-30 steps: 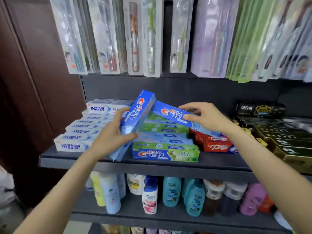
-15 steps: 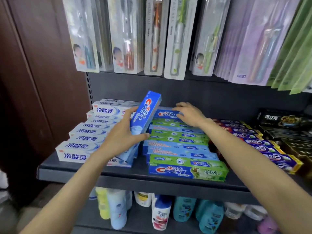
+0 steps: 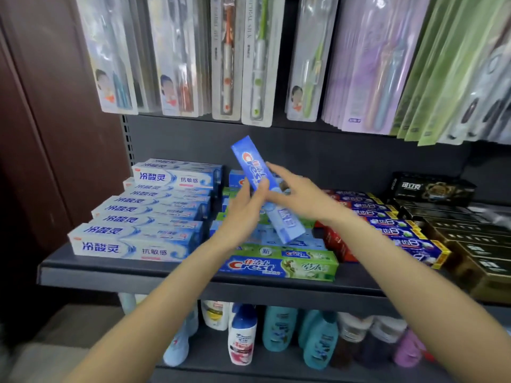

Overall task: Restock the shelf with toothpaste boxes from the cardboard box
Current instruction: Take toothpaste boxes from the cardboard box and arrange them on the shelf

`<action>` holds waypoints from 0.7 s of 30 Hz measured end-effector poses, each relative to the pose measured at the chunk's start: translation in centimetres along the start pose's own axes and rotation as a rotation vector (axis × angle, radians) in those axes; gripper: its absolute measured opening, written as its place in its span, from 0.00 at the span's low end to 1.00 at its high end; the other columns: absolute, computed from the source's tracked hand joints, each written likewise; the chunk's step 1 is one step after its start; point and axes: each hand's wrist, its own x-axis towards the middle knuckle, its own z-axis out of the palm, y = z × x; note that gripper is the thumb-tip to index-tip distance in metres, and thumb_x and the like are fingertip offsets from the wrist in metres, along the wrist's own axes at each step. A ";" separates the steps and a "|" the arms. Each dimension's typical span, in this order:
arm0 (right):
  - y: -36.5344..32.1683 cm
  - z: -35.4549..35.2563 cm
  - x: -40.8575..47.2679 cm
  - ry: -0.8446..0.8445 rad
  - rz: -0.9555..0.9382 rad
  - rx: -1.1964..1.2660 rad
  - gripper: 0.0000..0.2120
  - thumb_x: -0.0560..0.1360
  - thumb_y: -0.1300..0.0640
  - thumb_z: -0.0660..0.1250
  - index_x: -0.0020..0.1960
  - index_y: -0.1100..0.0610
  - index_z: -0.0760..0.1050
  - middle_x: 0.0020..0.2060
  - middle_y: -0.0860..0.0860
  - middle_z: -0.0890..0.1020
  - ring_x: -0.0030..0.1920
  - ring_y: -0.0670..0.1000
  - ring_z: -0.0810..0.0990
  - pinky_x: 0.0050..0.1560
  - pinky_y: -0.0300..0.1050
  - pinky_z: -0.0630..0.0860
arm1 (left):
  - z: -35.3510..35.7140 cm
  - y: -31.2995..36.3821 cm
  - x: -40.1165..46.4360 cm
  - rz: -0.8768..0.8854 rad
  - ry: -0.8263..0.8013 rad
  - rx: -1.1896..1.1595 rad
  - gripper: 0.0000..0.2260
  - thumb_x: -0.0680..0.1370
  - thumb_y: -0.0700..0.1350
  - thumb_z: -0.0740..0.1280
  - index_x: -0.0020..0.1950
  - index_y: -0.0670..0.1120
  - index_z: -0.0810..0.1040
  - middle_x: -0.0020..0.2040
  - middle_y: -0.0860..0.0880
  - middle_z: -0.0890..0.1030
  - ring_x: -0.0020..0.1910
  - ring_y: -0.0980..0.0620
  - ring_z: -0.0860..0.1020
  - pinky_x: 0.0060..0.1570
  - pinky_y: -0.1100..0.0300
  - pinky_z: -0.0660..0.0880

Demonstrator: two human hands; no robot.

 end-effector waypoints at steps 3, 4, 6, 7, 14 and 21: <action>2.5 -1.8 1.7 -0.024 0.008 -0.291 0.27 0.75 0.51 0.67 0.72 0.42 0.63 0.54 0.52 0.79 0.51 0.53 0.77 0.51 0.47 0.73 | -2.6 -2.5 0.3 0.040 -0.057 0.591 0.24 0.79 0.57 0.60 0.74 0.51 0.63 0.71 0.53 0.68 0.70 0.53 0.65 0.68 0.56 0.61; 3.0 -2.0 2.5 -0.028 0.012 -0.415 0.26 0.75 0.52 0.67 0.70 0.40 0.64 0.55 0.52 0.78 0.52 0.54 0.76 0.49 0.49 0.72 | -3.2 -3.3 0.2 0.042 -0.067 0.730 0.26 0.78 0.57 0.61 0.74 0.51 0.63 0.72 0.52 0.67 0.71 0.51 0.64 0.67 0.56 0.62; 3.7 -1.6 4.3 -0.010 0.001 -0.572 0.24 0.77 0.54 0.64 0.69 0.38 0.64 0.56 0.51 0.75 0.55 0.56 0.75 0.46 0.49 0.70 | -3.9 -4.2 0.1 0.019 -0.130 0.874 0.26 0.77 0.57 0.63 0.73 0.52 0.63 0.72 0.51 0.68 0.70 0.50 0.65 0.63 0.56 0.65; 4.0 -1.1 5.4 0.005 -0.016 -0.614 0.24 0.77 0.55 0.63 0.70 0.39 0.63 0.56 0.52 0.75 0.56 0.57 0.74 0.46 0.48 0.68 | -4.1 -4.5 0.0 -0.002 -0.171 0.911 0.26 0.77 0.57 0.62 0.73 0.53 0.62 0.72 0.51 0.68 0.69 0.50 0.65 0.62 0.57 0.65; 6.7 2.0 9.1 -0.034 0.001 -0.716 0.29 0.76 0.67 0.58 0.70 0.42 0.66 0.68 0.53 0.66 0.65 0.56 0.64 0.64 0.52 0.64 | -4.8 -4.2 0.0 0.014 -0.264 1.043 0.25 0.79 0.58 0.59 0.73 0.50 0.64 0.73 0.50 0.67 0.70 0.49 0.65 0.64 0.56 0.65; 4.0 0.8 -0.2 0.111 -0.147 -0.552 0.14 0.78 0.55 0.62 0.63 0.48 0.75 0.57 0.49 0.78 0.53 0.50 0.75 0.54 0.49 0.72 | -3.3 -4.3 -1.9 0.279 0.125 0.958 0.17 0.79 0.56 0.59 0.62 0.49 0.76 0.57 0.51 0.80 0.57 0.49 0.76 0.51 0.56 0.70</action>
